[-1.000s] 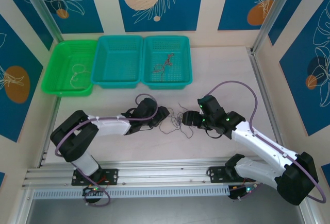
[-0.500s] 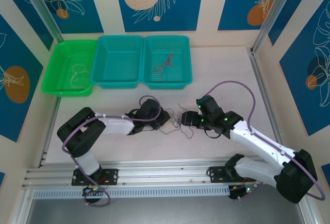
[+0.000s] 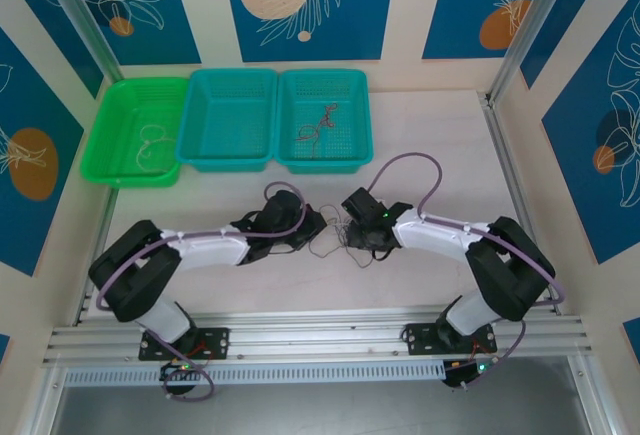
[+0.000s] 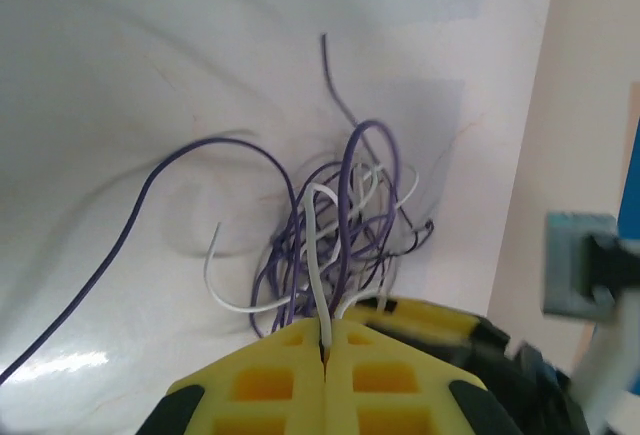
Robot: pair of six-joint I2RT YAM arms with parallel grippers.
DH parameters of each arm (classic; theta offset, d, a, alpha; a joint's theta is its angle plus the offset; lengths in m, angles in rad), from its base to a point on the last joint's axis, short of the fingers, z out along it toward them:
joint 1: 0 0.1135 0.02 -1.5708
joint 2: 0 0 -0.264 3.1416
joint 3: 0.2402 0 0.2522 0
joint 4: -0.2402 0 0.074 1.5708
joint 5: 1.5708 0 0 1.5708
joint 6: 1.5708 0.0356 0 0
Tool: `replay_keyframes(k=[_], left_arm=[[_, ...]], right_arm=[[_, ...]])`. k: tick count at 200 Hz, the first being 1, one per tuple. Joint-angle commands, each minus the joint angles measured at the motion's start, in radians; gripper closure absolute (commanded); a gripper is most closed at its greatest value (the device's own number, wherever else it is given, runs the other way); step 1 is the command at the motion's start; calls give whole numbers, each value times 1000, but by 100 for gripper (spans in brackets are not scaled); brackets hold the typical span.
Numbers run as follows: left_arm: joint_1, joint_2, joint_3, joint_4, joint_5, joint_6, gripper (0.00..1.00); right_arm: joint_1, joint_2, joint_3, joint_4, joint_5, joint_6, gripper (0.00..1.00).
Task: Untangle the cables
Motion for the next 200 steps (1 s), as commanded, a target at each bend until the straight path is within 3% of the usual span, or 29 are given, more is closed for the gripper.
replay_keyframes(k=[1,24,53,68,102,134,182,200], left_arm=[[30,-117,-28,-125,-59,85,100],[97,-261,-73,-244,-91,156,100],[219,-434,-172,-325,-72,180,100],[261,-501,-215,-339,-49,194,100],[265,-528,-228,-353,14,283,100],[265,-512,-191,-393,56,348,100],[264,-595,-149,-520,-27,422,100],[267,-646,-130,-587,-74,453,100]], right_arm=[[-64,-36,-34,-1,88,44,66],[-168,-134,-119,31,38,53,79],[-328,-279,-217,47,-31,66,80],[-341,-351,-230,41,-37,25,78],[-147,-437,-187,107,-64,-141,47],[97,-330,-110,264,-114,-313,31],[262,99,152,190,-66,-428,26],[265,217,231,114,-46,-396,32]])
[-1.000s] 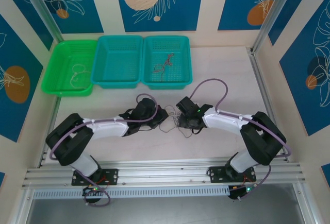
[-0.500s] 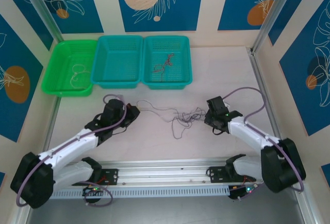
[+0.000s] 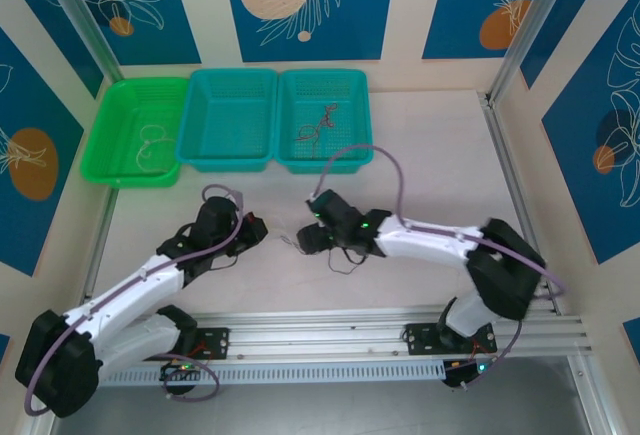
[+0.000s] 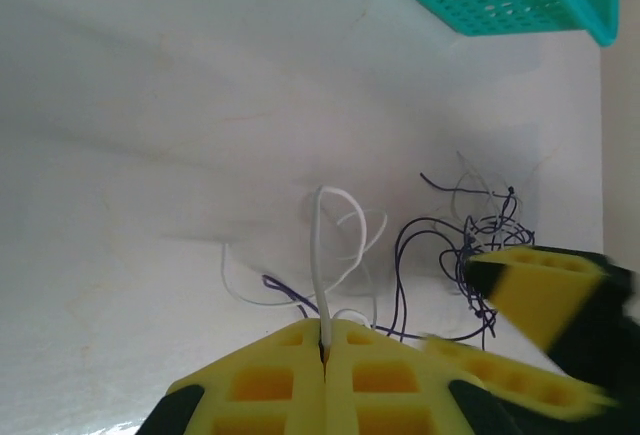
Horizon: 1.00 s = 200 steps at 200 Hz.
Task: Untangle the cables
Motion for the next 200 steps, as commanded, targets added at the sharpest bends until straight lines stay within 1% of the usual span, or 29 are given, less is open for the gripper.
replay_keyframes(k=[1,10,26,33,44,56,73,89,107,123,138,150,174,200], left_arm=[[9,-66,49,-119,-75,74,100],[15,-98,67,-177,-116,93,100],[41,-167,101,-319,-251,100,100],[67,-203,107,-366,-295,105,100],[126,-261,115,-417,-322,123,100],[194,-310,123,-456,-327,154,100],[273,-338,144,-502,-316,200,100],[319,-337,160,-530,-309,234,100],[338,-333,164,-540,-310,252,100],[344,-332,157,-504,-261,257,100],[345,-324,160,-436,-172,271,100],[346,-308,187,-406,-142,279,100],[346,-243,307,-410,-193,335,100],[357,-131,469,-395,-245,419,100]], right_arm=[[15,133,81,-99,34,-30,33],[1,153,88,-114,33,-4,42],[-44,128,33,-80,17,55,57],[-73,111,5,-82,17,95,64],[-139,86,-32,-114,32,159,76],[-217,50,-77,-146,48,221,80],[-316,-25,-166,-146,50,264,81],[-390,-103,-234,-137,46,278,82],[-457,-160,-281,-132,30,281,83],[-478,-196,-298,-122,-19,257,81],[-462,-241,-290,-123,-87,226,72],[-442,-292,-270,-143,-133,220,63],[-405,-419,-230,-188,-155,237,51],[-390,-567,-201,-233,-161,253,44]])
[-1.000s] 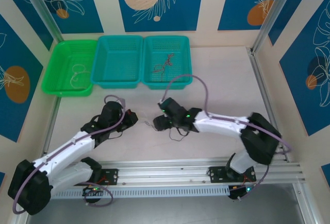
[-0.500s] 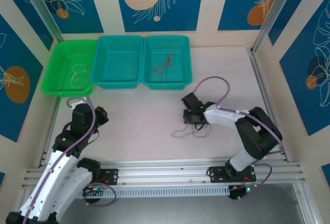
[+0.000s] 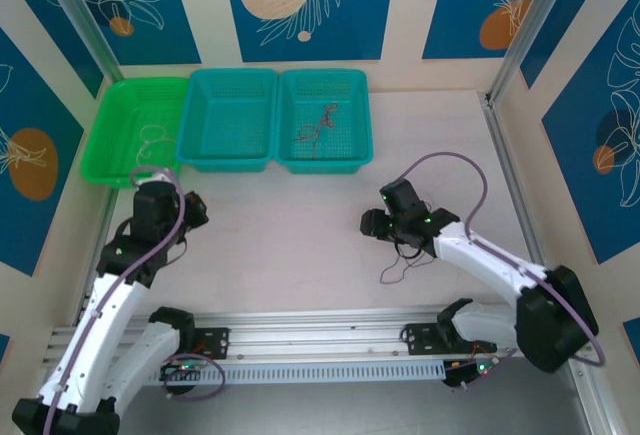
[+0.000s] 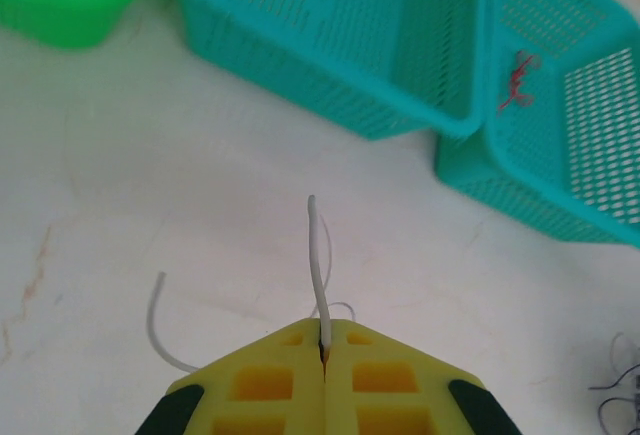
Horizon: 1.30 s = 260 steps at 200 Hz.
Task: Untangle the cables
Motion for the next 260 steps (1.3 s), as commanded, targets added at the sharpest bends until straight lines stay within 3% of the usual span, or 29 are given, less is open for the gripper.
replay_keyframes(k=[1,22,47,83,127,159,184,198,221,260], left_arm=[[22,65,142,57,-43,104,100],[71,177,280,86,-59,151,100],[176,332,452,130,10,141,100],[375,571,669,107,78,33,100],[550,769,734,129,115,-17,100],[601,897,667,173,171,-42,100],[623,1004,641,207,238,-69,55],[628,1029,657,192,274,-66,39],[624,982,635,223,301,-71,32],[564,823,577,272,367,-107,30]], right_arm=[[10,-116,49,-63,-45,13,44],[21,-217,58,-86,-60,19,41],[28,-290,46,-103,-71,20,39],[28,-318,34,-149,-71,18,38],[27,-322,10,-143,-63,7,37],[23,-295,20,-122,-68,-2,36],[23,-279,37,-119,-76,-7,36],[22,-279,39,-121,-78,-8,36],[21,-288,29,-130,-69,0,36],[15,-306,15,-175,-2,46,35]])
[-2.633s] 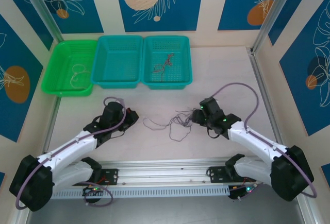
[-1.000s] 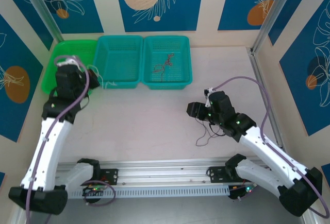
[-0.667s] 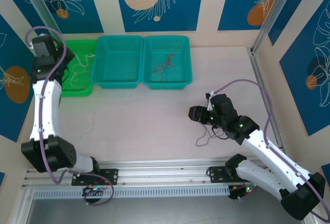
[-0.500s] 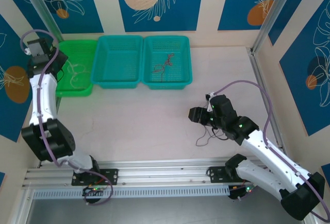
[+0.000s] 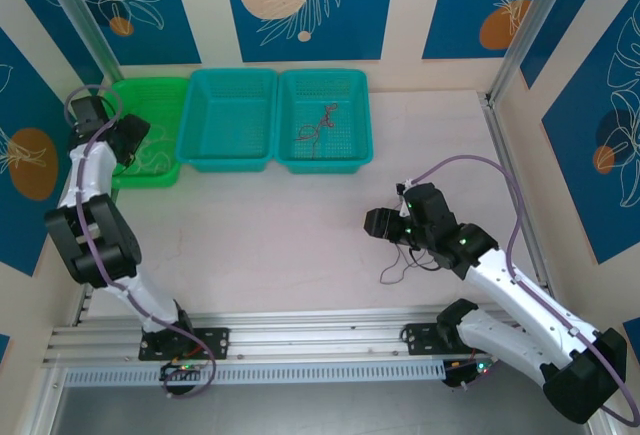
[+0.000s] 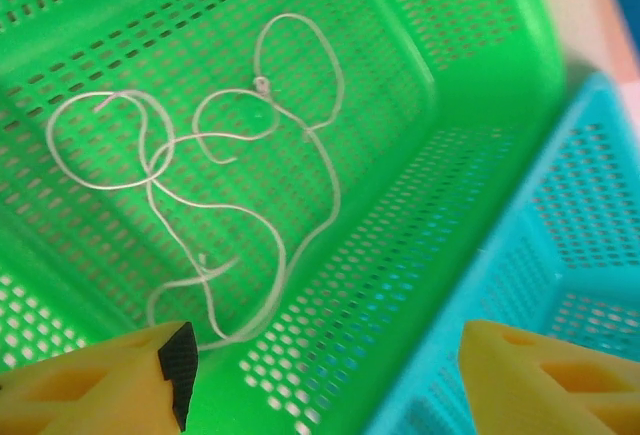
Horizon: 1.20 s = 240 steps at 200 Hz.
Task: Untangle the cables
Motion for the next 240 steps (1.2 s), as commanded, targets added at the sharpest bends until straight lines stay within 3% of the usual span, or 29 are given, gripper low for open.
replay_keyframes(k=[1,43,89,125,142,169,179,206,240], left_arm=[[-42,-142,-16,65,81,-28,30],[-246,-329,-65,40,75,34,29],[-554,-540,-238,90,15,32,28],[-825,-645,-409,123,-43,21,28],[-945,-657,-469,109,-75,29,28],[-1129,-659,-559,99,-213,51,26],[-1178,-656,-585,92,-252,60,26],[-1222,-667,-640,61,-290,41,24],[-1222,-738,-680,39,-333,41,24]], right_arm=[[-6,-26,-4,-44,51,38,35],[-74,-43,-30,-121,211,121,28],[-272,21,-99,-74,208,124,26],[-405,227,-87,27,151,76,24],[-410,368,-48,86,103,34,24],[-391,576,42,137,41,18,24],[-386,632,63,148,39,28,32],[-368,706,75,191,8,31,78],[-294,592,37,242,-36,-131,100]])
